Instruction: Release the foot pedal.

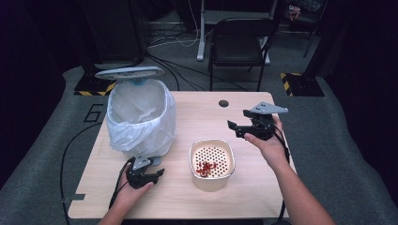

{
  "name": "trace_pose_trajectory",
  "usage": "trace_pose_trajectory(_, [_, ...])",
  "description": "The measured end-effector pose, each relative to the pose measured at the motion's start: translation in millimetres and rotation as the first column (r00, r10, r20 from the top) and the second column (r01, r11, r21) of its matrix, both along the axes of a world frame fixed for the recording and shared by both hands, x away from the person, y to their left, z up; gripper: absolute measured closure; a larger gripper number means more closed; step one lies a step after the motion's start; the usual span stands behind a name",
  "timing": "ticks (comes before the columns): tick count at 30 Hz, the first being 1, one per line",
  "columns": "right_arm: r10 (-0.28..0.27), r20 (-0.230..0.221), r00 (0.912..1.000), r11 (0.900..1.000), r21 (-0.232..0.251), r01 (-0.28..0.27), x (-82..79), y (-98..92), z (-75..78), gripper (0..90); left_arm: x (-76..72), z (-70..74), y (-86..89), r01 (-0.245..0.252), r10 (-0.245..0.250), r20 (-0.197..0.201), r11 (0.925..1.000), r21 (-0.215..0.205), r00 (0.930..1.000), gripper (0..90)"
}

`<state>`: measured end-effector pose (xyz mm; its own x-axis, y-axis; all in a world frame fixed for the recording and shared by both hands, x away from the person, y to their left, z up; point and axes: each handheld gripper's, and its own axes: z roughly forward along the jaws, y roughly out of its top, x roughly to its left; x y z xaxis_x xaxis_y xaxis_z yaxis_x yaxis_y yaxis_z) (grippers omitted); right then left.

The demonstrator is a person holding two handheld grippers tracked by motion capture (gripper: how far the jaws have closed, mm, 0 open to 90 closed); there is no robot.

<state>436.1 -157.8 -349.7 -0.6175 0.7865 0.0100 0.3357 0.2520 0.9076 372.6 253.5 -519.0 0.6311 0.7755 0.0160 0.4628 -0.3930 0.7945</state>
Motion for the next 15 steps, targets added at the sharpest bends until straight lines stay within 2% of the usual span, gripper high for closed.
trace_pose_trajectory(5, [-0.029,-0.002,0.9996,1.0,0.007,0.029,-7.9,-11.4,-14.4,23.2,-0.7,3.3,4.5,0.007,-0.007,0.009,0.9992,-0.039,0.9999,37.9])
trace_pose_trajectory(8, [-0.05,-0.001,0.9987,0.999,-0.008,0.05,-12.8,-16.3,-22.4,23.2,-2.2,6.4,6.9,0.008,-0.005,0.036,0.9976,-0.068,0.9994,37.9])
trace_pose_trajectory(9, [-0.064,-0.003,0.9979,0.998,-0.006,0.064,-15.8,-19.9,-27.8,23.3,-1.3,8.5,9.6,0.026,-0.022,0.049,0.9976,-0.065,0.9986,38.2])
trace_pose_trajectory(10, [-0.064,-0.003,0.9979,0.998,-0.006,0.064,-15.8,-19.9,-27.8,23.3,-5.5,7.5,6.0,-0.044,0.042,-0.015,0.989,-0.141,0.999,38.2])
trace_pose_trajectory(11, [-0.072,-0.004,0.9974,0.997,-0.001,0.072,-17.4,-22.0,-30.6,23.3,-5.6,8.1,6.7,-0.054,0.051,-0.022,0.987,-0.151,0.9984,38.2])
trace_pose_trajectory(12, [-0.08,-0.005,0.9968,0.997,0.002,0.08,-19.1,-23.7,-33.7,23.4,-5.8,9.2,8.7,-0.054,0.05,-0.027,0.9886,-0.14,0.9984,38.2])
trace_pose_trajectory(15, [-0.107,-0.014,0.9942,0.994,-0.014,0.107,-26.1,-30.9,-46.8,23.4,-6.6,11.7,13.0,-0.067,0.061,-0.046,0.9867,-0.148,0.9971,38.3])
